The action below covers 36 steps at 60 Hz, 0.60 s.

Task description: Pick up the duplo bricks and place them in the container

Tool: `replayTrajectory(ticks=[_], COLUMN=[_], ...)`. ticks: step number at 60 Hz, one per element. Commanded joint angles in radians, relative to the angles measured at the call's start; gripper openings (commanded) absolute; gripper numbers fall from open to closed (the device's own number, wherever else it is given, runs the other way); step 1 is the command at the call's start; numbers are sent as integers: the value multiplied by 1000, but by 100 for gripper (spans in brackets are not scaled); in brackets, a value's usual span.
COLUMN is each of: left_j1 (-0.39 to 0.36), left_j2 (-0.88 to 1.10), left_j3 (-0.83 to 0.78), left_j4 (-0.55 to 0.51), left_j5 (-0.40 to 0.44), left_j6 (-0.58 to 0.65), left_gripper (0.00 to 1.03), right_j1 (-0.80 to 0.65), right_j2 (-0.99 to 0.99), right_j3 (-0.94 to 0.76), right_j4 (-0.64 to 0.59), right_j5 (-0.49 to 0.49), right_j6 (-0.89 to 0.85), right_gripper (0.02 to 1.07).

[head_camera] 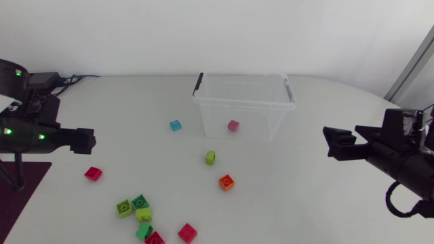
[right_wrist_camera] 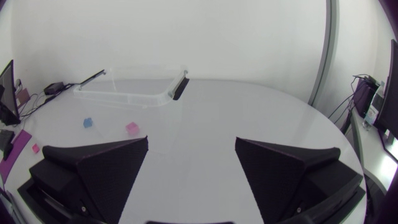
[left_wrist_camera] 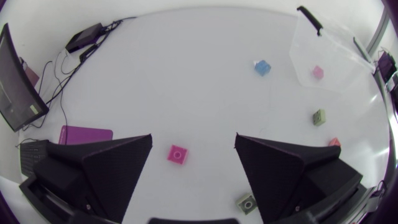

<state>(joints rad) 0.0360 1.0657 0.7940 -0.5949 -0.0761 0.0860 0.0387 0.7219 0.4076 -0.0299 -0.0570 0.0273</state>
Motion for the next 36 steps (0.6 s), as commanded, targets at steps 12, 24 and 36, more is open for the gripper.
replayTrajectory(ticks=[12, 24, 36], left_j1=[163, 237, 223], left_j2=[349, 476, 550], left_j3=[136, 160, 146], left_j4=[-77, -92, -91], left_j5=[131, 151, 151], left_j6=[218, 371, 425], left_gripper=[93, 94, 93], right_j1=[-2, 50, 107], right_j2=[168, 226, 264], right_j3=[76, 177, 192], right_j4=[-114, -301, -378], right_j5=[-93, -12, -27], right_j6=[37, -106, -244], right_gripper=[103, 103, 103])
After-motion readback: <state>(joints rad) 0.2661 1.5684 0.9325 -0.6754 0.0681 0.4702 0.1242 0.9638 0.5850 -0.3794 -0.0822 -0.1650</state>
